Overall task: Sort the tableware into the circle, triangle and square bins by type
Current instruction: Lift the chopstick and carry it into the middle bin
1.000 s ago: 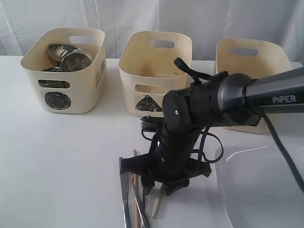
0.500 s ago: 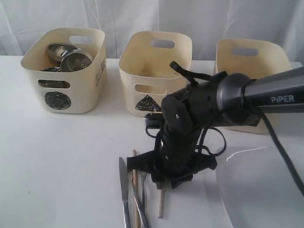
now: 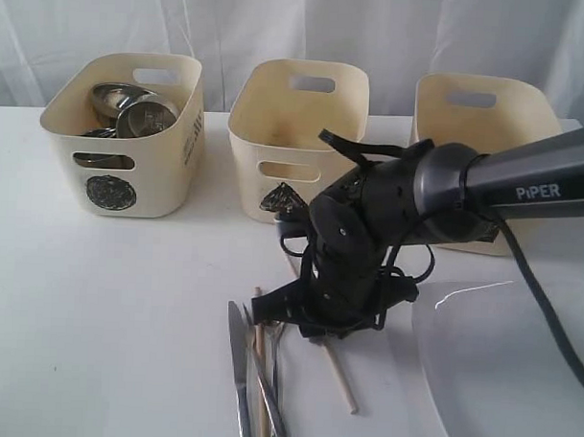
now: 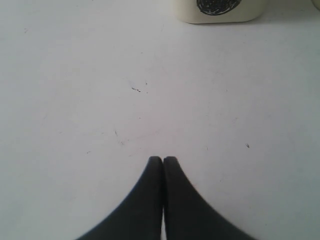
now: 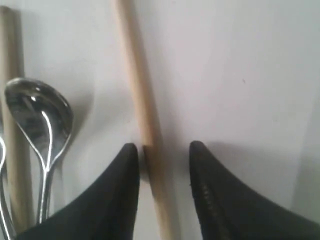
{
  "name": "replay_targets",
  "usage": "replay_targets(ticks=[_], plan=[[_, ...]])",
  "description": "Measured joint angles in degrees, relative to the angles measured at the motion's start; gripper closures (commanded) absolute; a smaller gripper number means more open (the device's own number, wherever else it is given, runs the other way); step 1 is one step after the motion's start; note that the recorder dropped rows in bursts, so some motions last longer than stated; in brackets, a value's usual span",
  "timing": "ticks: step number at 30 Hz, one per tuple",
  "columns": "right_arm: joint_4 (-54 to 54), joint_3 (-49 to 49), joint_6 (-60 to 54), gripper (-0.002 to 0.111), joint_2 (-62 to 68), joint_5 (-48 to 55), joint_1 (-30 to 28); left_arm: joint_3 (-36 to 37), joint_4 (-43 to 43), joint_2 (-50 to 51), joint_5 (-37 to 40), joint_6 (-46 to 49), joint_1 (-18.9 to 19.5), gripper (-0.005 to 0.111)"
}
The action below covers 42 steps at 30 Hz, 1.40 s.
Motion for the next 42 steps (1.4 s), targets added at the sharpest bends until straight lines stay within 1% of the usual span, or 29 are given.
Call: replay_targets(ticks=[9,17,19,24,30,34,38,42], plan=[[-0.1,0.0,-2.7,0.075,0.0,-1.2,0.0,0.0,0.0,0.0,0.0,0.0,0.0,0.107],[-0.6,-0.1,-3.8,0.078,1.0,-3.0,0.0,0.0,0.0,0.0,0.0,0.0,0.0,0.107],[-0.6,-0.5,-4.8,0.084,1.3,-2.3,0.0,0.0,0.0,0.0,0.0,0.0,0.0,0.107],[-0.2,-1.0,-7.2,0.108,1.6,-1.5,0.0,0.0,0.0,0.0,0.0,0.0,0.0,0.107],[0.0,-1.0,-9.1,0.108,1.6,-0.9,0.0,0.0,0.0,0.0,0.0,0.0,0.0,0.107],[1.4,-0.5,-11.1,0.108,-0.5,3.9,0.0,0.0,0.0,0.0,0.0,0.0,0.0,0.107],[1.9,-0.4,-12.0,0.108,-7.1,6.6,0.0,0.0,0.0,0.0,0.0,0.0,0.0,0.107],[2.1,-3.2,-13.9,0.108,-16.1,4.5,0.0,0.0,0.0,0.0,0.0,0.0,0.0,0.107]])
